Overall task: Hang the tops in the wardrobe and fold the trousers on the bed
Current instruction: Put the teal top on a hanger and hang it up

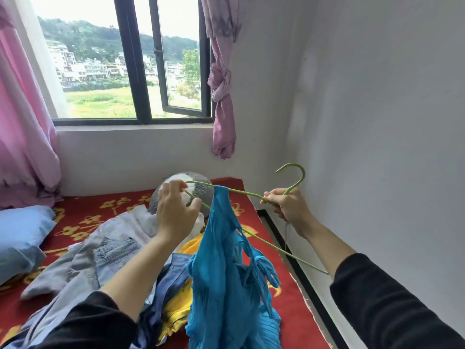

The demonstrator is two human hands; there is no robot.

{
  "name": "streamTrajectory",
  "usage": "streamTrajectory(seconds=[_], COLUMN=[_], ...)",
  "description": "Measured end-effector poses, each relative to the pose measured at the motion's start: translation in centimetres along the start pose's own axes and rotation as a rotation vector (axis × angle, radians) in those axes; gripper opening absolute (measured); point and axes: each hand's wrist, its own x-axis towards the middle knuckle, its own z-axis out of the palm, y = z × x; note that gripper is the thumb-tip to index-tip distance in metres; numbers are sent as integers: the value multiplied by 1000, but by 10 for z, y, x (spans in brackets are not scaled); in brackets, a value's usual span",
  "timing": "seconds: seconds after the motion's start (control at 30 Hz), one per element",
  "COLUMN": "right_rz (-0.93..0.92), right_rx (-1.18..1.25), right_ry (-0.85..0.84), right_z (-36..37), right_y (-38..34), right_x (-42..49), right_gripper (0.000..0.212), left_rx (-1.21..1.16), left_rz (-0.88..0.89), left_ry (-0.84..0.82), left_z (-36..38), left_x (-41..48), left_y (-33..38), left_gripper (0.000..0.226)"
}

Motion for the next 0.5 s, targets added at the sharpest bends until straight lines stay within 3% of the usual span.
streamTrajectory(seconds=[0.07,0.13,0.2,0.33,0.43,0.5], right_rz=[65,153,251,431,493,473], right_rx=[45,138,237,286,124,-70], right_ry=[-72,-167,-293,-506,-517,-502], right_z=[13,28,36,35,47,61], right_y=[7,16,24,47,68,87], right_x=[-4,-9,-15,-22,-21,-20], right_gripper=[15,6,17,35,43,32], left_rx=[315,536,485,313,242,215], left_rz=[252,375,341,332,317,291], left_ry=[-234,-481,-604,-645,-620,-614], left_z=[8,14,12,5,-6,-13], left_x=[2,5,8,5,0,-1], left_y=[10,15,16,-6,-18,-22], left_gripper=[49,34,17,32,32,32])
